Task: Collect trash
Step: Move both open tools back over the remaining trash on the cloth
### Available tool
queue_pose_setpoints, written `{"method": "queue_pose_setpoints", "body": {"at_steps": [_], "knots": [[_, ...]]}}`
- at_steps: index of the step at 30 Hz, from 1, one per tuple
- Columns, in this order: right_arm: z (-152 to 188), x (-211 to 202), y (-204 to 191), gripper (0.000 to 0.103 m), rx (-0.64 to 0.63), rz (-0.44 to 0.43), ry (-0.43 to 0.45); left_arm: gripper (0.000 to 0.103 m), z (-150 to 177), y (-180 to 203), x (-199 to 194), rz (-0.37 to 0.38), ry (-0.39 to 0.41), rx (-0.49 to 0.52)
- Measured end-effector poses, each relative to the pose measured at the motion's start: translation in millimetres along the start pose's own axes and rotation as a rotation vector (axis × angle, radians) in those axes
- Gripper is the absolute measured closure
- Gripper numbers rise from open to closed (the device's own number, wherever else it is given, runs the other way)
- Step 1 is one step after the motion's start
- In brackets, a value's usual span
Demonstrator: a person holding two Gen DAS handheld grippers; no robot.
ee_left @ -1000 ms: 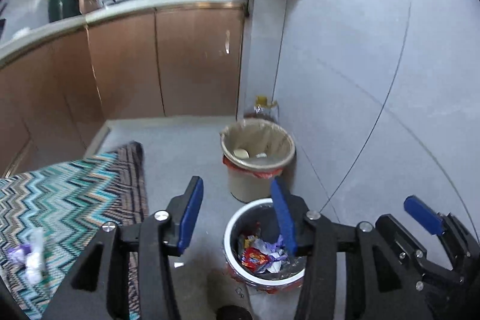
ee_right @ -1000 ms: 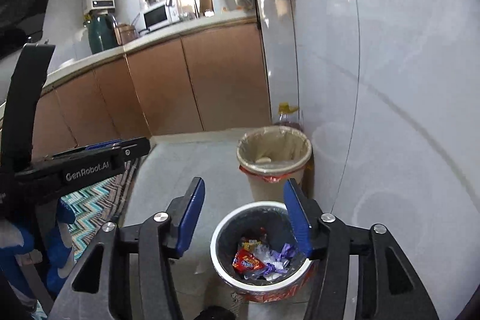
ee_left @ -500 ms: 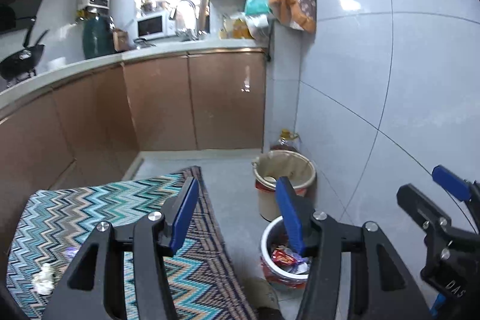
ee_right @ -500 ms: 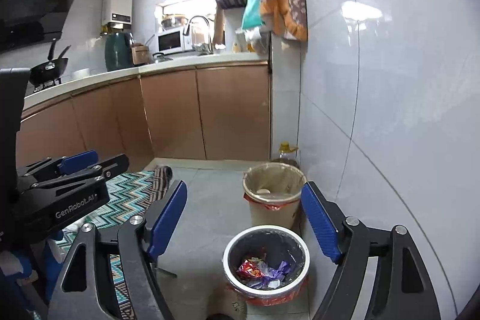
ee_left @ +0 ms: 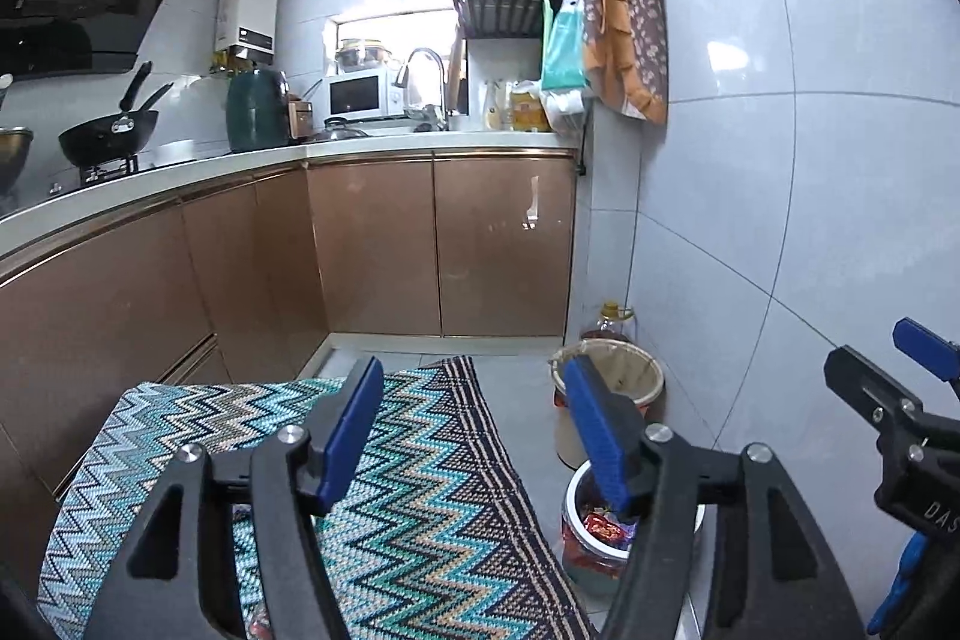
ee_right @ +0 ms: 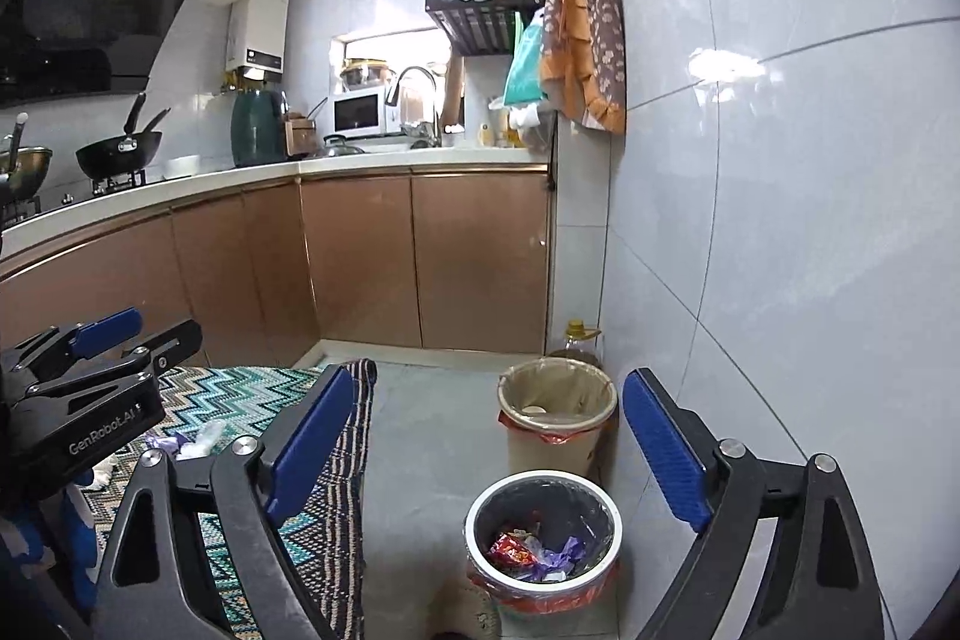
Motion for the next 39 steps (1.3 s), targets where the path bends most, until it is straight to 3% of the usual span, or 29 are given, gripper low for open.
{"method": "queue_pose_setpoints", "body": {"at_steps": [21, 39], "knots": [[-6, -53, -14, 0.007, -0.019, -0.016, 0.068, 0.04, 9, -33, -74, -0.084, 0.097, -0.043], [-5, -63, -14, 0.006, -0.027, -0.011, 0.085, 0.04, 15, -48, -97, -0.17, 0.148, -0.052]]}}
Point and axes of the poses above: each gripper's, at about its wrist camera, not at the fingertips, and x roughly the way its jaws point, y to its right, z to its underside, the point moved 1 cm from there along x, roughly the way its jaws point, and after that the axes turned 12 degrees about z, right-handed, at the moved point
